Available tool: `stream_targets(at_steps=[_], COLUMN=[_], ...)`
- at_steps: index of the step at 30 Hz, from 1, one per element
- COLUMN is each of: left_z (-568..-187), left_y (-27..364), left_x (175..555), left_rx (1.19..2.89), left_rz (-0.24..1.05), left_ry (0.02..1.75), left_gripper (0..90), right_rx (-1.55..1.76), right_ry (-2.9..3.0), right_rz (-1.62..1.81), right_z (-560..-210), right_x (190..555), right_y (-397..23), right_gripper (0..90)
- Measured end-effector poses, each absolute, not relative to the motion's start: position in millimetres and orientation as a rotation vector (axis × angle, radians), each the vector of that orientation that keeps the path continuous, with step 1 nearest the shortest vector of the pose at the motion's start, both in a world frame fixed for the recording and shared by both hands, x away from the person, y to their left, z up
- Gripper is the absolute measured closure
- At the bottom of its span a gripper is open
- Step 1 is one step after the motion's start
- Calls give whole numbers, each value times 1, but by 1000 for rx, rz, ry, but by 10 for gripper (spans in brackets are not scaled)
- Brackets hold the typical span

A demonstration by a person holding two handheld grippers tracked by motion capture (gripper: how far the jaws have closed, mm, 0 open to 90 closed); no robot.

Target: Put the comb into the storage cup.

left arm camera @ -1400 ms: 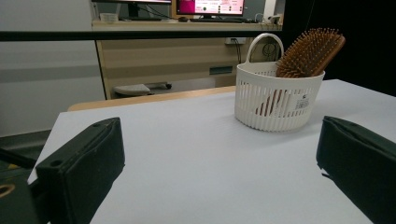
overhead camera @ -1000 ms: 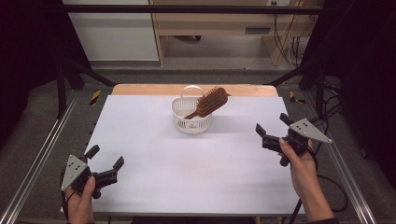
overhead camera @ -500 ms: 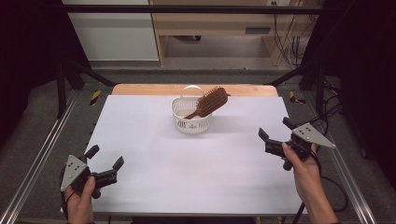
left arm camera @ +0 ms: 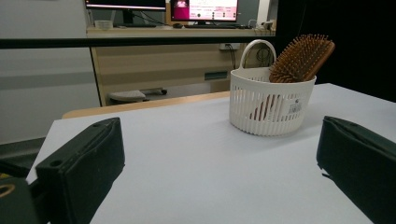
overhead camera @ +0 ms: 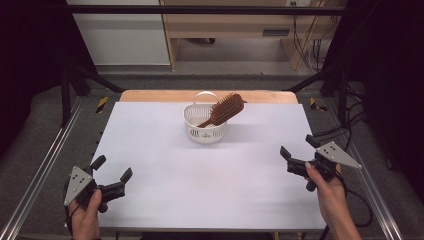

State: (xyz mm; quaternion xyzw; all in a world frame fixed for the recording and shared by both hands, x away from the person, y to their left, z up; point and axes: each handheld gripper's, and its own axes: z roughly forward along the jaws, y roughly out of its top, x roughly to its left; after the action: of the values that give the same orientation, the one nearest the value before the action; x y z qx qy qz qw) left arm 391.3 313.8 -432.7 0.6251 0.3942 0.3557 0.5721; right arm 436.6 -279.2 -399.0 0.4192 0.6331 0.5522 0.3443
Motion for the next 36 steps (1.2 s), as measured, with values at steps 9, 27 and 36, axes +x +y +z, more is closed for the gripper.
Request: stream_targets(at_steps=[9,27,36], left_z=[-432,-431,-430], left_y=[314,315,314], left_x=[391,390,390], left_rx=[1463,1454,1447], left_rz=[838,833,828], left_ry=[920,910,898], left_gripper=[9,6,6], right_rx=[1094,1062,1008], right_ry=[1649,1668,1721], right_rz=[1429,1433,1466], right_z=[-412,-435,-444], right_x=[428,421,420], right_y=[-283,-283,-270], right_gripper=[34,28,28])
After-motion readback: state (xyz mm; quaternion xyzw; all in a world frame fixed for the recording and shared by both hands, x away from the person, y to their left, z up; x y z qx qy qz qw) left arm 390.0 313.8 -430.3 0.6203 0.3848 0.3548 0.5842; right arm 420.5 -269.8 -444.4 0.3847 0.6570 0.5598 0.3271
